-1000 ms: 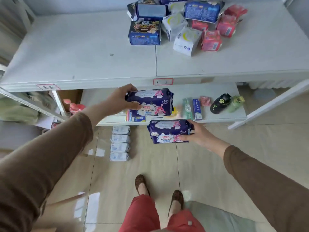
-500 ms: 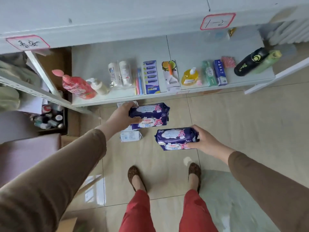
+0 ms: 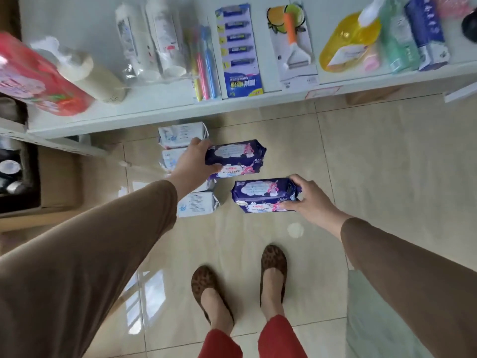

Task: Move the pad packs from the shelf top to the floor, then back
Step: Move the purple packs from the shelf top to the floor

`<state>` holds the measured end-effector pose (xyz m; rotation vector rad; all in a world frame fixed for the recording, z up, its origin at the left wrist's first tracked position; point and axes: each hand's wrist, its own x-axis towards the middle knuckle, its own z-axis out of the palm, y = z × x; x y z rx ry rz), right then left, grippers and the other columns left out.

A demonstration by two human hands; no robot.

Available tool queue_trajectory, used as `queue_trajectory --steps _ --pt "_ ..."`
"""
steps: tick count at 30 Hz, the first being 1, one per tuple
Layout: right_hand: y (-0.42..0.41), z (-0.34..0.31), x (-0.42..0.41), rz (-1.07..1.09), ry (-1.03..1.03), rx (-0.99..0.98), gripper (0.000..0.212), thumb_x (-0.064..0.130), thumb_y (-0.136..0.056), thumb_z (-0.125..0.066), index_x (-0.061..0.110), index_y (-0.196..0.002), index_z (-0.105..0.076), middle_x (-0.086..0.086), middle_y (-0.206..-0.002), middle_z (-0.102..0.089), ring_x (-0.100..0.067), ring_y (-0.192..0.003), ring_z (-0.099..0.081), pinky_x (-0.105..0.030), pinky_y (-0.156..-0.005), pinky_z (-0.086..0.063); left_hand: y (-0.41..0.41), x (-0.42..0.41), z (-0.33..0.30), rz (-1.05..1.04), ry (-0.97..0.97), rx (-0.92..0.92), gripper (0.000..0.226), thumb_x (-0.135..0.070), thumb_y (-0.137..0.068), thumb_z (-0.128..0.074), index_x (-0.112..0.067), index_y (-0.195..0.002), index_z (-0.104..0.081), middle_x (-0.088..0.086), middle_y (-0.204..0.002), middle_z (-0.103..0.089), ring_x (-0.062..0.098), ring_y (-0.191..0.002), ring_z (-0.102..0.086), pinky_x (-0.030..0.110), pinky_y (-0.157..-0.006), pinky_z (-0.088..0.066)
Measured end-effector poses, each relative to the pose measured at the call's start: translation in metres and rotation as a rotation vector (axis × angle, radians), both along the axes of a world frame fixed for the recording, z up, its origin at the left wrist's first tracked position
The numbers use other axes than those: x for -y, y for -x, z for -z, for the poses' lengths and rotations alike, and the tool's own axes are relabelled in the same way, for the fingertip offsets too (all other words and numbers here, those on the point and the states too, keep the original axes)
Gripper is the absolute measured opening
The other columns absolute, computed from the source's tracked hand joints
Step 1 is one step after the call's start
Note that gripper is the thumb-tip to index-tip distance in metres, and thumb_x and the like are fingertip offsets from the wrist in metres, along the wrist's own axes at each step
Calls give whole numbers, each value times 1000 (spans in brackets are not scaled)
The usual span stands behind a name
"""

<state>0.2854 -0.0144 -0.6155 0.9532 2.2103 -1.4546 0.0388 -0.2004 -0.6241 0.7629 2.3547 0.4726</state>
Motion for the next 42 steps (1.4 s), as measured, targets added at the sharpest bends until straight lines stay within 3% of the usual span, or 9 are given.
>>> queue_trajectory --steps 3,8,12,17,22,29,35,38,42 --pt "13 65 -8 -10 -17 -35 51 15 -74 -86 21 -117 -60 6 -104 -68 -13 -89 -66 -21 -72 -49 12 -22 58 27 17 -54 51 -27 -79 -77 -11 -123 -56 9 -117 -49 30 -95 -56 37 -79 -47" --pt "35 151 -21 -14 -89 -78 60 17 -73 -85 18 -128 -60 0 -117 -55 -19 -101 -61 -37 -91 -54 36 -52 136 52 31 -161 53 -26 -81 -76 -8 -127 -54 15 -121 -50 38 -100 -58 40 -81 -46" --pt "56 199 -32 -37 -130 -107 58 13 -76 -80 19 -129 -58 2 -120 -58 -19 -103 -62 -43 -92 -53 59 -72 177 85 59 -240 50 -25 -84 -72 -7 -127 -54 18 -124 -52 41 -104 -57 45 -82 -48" --pt "96 235 -43 -21 -143 -167 54 10 -77 -76 19 -127 -56 5 -118 -61 -16 -102 -62 -39 -92 -54 87 -83 208 153 81 -289 52 -27 -84 -72 -11 -130 -55 16 -125 -55 39 -109 -54 46 -87 -48" --pt "131 251 -38 -26 -153 -209 51 8 -78 -72 21 -124 -56 5 -114 -64 -11 -96 -60 -29 -81 -51 104 -73 218 355 282 -577 56 -53 -82 -67 -21 -127 -59 8 -113 -65 33 -116 -43 43 -92 -34" --pt "157 258 -23 -3 -220 -198 59 -1 -84 -63 19 -138 -49 -5 -129 -53 -20 -111 -58 -32 -90 -51 116 -62 220 473 279 -559 57 -48 -90 -58 -23 -139 -45 5 -130 -60 33 -126 -38 45 -99 -31" --pt "160 260 -15 73 -301 -116 71 4 -81 -74 14 -142 -40 -8 -137 -47 -24 -122 -50 -37 -100 -48 110 -53 219 467 254 -569 64 -42 -91 -59 -18 -146 -38 6 -140 -53 33 -129 -37 46 -99 -31" --pt "153 252 -13 78 -321 -84 81 9 -80 -76 17 -147 -33 -7 -143 -42 -24 -127 -42 -30 -97 -41 103 -45 211 425 241 -557 67 -40 -91 -60 -18 -149 -35 4 -148 -46 33 -133 -35 46 -103 -31" --pt "133 221 -11 41 -370 -50 72 15 -83 -73 17 -145 -37 -7 -141 -42 -25 -128 -40 -27 -90 -36 78 -32 181 358 235 -454 66 -36 -92 -60 -19 -151 -34 3 -153 -39 29 -139 -32 46 -109 -28"
